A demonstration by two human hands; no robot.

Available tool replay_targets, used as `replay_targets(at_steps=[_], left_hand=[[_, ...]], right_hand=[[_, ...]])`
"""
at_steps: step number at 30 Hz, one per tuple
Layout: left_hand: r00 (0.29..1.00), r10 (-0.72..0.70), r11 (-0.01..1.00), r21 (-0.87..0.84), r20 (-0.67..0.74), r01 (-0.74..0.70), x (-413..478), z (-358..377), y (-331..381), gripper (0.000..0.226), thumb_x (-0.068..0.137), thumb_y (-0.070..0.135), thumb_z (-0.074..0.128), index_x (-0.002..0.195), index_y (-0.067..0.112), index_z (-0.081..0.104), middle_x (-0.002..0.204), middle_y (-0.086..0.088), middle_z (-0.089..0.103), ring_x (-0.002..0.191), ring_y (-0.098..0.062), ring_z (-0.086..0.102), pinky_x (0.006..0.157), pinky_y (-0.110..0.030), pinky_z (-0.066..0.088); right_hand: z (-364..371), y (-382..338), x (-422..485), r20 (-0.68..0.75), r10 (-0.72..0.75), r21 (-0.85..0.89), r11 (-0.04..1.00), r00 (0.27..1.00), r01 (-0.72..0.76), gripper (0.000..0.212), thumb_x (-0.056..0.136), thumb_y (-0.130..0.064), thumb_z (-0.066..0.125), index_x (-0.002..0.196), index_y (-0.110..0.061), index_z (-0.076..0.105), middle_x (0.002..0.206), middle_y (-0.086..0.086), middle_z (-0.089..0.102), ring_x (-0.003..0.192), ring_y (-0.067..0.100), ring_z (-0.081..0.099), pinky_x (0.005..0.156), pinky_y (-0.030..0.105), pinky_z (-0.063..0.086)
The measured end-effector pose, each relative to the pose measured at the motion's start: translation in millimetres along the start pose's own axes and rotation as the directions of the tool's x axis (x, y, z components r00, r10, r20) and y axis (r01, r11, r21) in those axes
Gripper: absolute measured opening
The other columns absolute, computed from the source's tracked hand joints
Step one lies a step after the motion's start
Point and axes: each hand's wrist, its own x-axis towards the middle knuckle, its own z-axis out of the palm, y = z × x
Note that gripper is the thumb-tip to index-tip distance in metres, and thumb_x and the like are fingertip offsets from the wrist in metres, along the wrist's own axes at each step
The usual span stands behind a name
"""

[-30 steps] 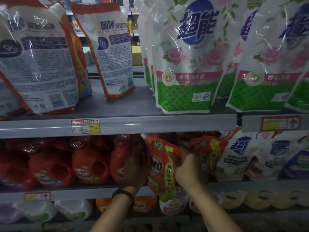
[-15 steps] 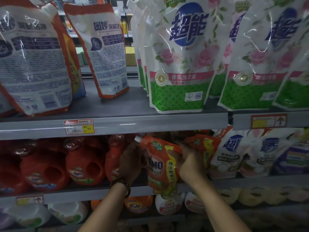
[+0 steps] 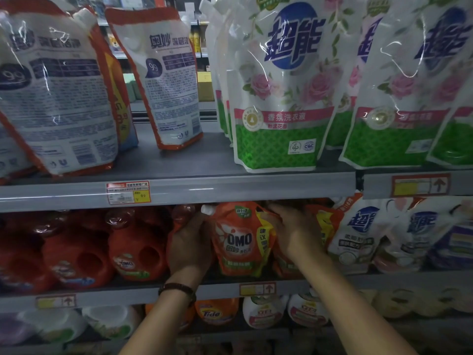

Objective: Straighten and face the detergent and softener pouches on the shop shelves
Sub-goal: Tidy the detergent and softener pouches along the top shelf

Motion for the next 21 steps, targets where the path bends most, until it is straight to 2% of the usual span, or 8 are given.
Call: replay_targets(at_steps=[3,6,9,12,15,18,20,21], left_hand=[[0.999,0.045,0.997,0.059,-0.018,-0.044,-3.4,-0.4,-1.3,0.015,0.103,0.023,0.060,0.110,0.030,0.071,0.091,-0.002,0.078,0.076,-0.030,0.075,0.066,-0.037,0.060],[0.996,0.081,0.993,0.094,-0.038,-0.078,-8.4,1.7,-3.4,0.022,0.101,0.018,0.061,0.113,0.028,0.076,0.094,-0.004,0.079,0.078,-0.033,0.075,0.065,-0.032,0.056],[1.000,-0.023,0.998,0.054,-0.003,0.023,-10.9,5.2,-4.4,0.021,0.102,0.022,0.062,0.115,0.037,0.068,0.093,0.000,0.078,0.079,-0.028,0.075,0.068,-0.033,0.058],[0.991,-0.119,0.993,0.015,0.059,0.119,-7.4,13.2,-18.5,0.026,0.099,0.052,0.044,0.119,0.047,0.059,0.098,0.007,0.077,0.085,-0.020,0.076,0.073,-0.040,0.064],[0.988,-0.126,0.990,-0.045,0.086,0.131,-6.6,19.9,-28.7,0.044,0.096,0.071,0.031,0.121,0.048,0.059,0.100,0.012,0.075,0.087,-0.013,0.076,0.074,-0.040,0.065],[0.991,-0.112,0.990,-0.081,0.070,0.118,-10.3,20.1,-23.4,0.033,0.098,0.056,0.038,0.118,0.042,0.061,0.096,0.011,0.075,0.085,-0.015,0.075,0.075,-0.042,0.064],[0.988,-0.113,0.988,-0.092,0.103,0.123,-15.0,21.2,-20.7,0.022,0.102,0.043,0.047,0.116,0.045,0.063,0.094,0.013,0.074,0.084,-0.013,0.074,0.076,-0.043,0.064],[0.983,-0.135,0.983,-0.107,0.126,0.149,-17.2,21.5,-21.2,0.019,0.104,0.038,0.051,0.114,0.049,0.063,0.093,0.013,0.075,0.084,-0.012,0.075,0.076,-0.044,0.064]], right_hand=[[-7.9,-9.0,1.1,0.062,0.011,-0.228,0.974,0.998,0.003,0.042,0.106,-0.064,0.042,0.134,-0.044,0.067,0.131,-0.007,0.073,0.120,0.027,0.064,0.084,0.030,0.044],[-12.1,-12.3,6.2,0.115,0.052,-0.299,0.954,0.992,-0.015,0.042,0.107,-0.063,0.040,0.133,-0.041,0.065,0.132,-0.005,0.071,0.121,0.028,0.062,0.091,0.033,0.047],[-9.4,-11.5,8.7,0.142,0.056,-0.218,0.976,0.988,-0.024,0.036,0.108,-0.055,0.048,0.125,-0.033,0.070,0.127,-0.001,0.072,0.118,0.028,0.062,0.086,0.030,0.042],[-6.8,-11.0,7.1,0.146,0.061,-0.101,0.994,0.987,-0.046,0.032,0.109,-0.046,0.051,0.118,-0.026,0.074,0.121,0.001,0.072,0.111,0.025,0.063,0.083,0.027,0.037],[-3.1,-8.3,3.6,0.130,0.045,-0.074,0.997,0.990,-0.036,0.030,0.111,-0.040,0.051,0.110,-0.022,0.076,0.111,-0.003,0.075,0.090,0.013,0.059,0.076,0.026,0.039],[3.5,-1.4,2.2,0.087,0.018,-0.020,1.000,0.996,-0.017,0.026,0.110,-0.030,0.055,0.102,-0.018,0.077,0.101,-0.003,0.077,0.086,0.013,0.064,0.077,0.025,0.050],[4.0,0.9,-0.5,0.072,-0.014,0.041,0.999,0.997,0.011,0.021,0.108,-0.020,0.059,0.102,-0.019,0.079,0.098,-0.011,0.075,0.087,0.008,0.064,0.071,0.012,0.046],[3.4,1.3,-1.9,0.062,-0.029,0.073,0.997,0.998,0.025,0.021,0.107,-0.016,0.060,0.103,-0.019,0.080,0.098,-0.012,0.074,0.087,0.006,0.063,0.068,0.012,0.044]])
